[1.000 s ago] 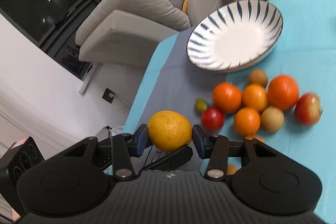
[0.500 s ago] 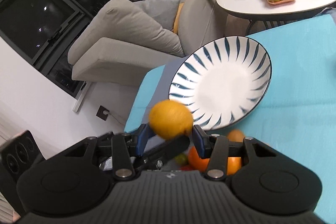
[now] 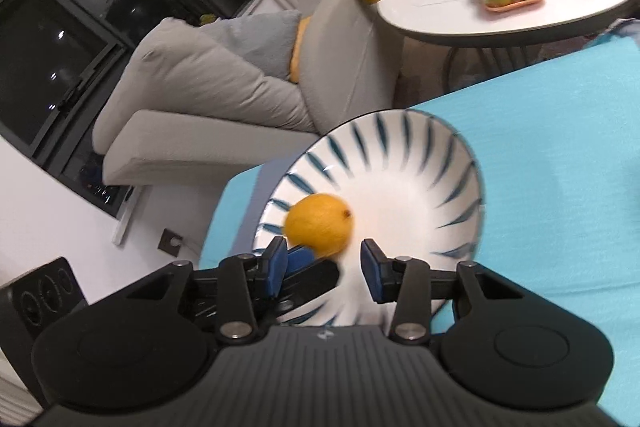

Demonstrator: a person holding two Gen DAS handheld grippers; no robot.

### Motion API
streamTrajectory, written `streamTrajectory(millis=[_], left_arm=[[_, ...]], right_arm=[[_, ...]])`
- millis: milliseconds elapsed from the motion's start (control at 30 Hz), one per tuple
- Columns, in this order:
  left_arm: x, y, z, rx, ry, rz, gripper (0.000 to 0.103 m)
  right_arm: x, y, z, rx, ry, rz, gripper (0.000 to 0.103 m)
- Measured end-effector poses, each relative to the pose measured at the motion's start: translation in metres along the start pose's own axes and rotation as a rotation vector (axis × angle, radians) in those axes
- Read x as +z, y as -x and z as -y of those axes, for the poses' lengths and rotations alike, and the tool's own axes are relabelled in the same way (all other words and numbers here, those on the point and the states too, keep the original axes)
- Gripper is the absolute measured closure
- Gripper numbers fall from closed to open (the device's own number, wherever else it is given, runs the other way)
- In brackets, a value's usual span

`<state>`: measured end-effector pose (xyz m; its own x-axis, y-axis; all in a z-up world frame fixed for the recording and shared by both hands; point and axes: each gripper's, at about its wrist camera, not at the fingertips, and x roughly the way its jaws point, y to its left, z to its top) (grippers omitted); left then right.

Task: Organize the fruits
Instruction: 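Carry the lemon into the striped white bowl and open the left tool, then grasp an orange with the left tool while the right tool grasps another orange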

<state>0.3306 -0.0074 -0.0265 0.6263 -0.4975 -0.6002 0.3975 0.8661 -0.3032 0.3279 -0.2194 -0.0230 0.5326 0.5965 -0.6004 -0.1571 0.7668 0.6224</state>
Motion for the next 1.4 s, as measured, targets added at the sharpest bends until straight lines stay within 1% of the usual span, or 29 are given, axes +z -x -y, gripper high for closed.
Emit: streamTrajectory(millis=[133,300,500,633,767,867,933,1133,1300,1400], left_arm=[[0.0,0.007,0.003,0.029,-0.026,0.01,0.075],[-0.001,0.019,0.005,0.045,-0.035,0.017,0.071],[-0.011,0.036,0.016,0.056,-0.067,0.017,0.065],[-0.017,0.046,0.025,0.043,-0.076,0.017,0.064],[-0.027,0.054,0.036,0.036,-0.111,0.011,0.063],[-0.035,0.058,0.041,0.038,-0.113,0.006,0.058],[-0.041,0.061,0.04,0.032,-0.098,0.001,0.057],[-0.056,0.066,0.038,0.04,-0.077,-0.019,0.057],[-0.063,0.069,0.04,0.047,-0.08,-0.029,0.055],[-0.065,0.071,0.04,0.05,-0.077,-0.03,0.053]], right_arm=[[0.002,0.011,0.01,-0.005,-0.031,0.026,0.054],[-0.002,0.024,0.005,-0.02,-0.021,0.039,0.054],[-0.009,0.039,0.0,-0.038,0.009,0.052,0.054],[-0.018,0.052,0.0,-0.057,0.022,0.054,0.054],[-0.03,0.065,0.002,-0.075,0.024,0.056,0.054],[-0.04,0.07,0.003,-0.087,0.024,0.05,0.054],[-0.047,0.071,0.004,-0.09,0.032,0.038,0.05],[-0.063,0.065,0.008,-0.121,0.035,0.008,0.047],[-0.065,0.063,0.004,-0.155,0.08,0.019,0.046],[-0.065,0.055,0.003,-0.164,0.108,-0.005,0.045]])
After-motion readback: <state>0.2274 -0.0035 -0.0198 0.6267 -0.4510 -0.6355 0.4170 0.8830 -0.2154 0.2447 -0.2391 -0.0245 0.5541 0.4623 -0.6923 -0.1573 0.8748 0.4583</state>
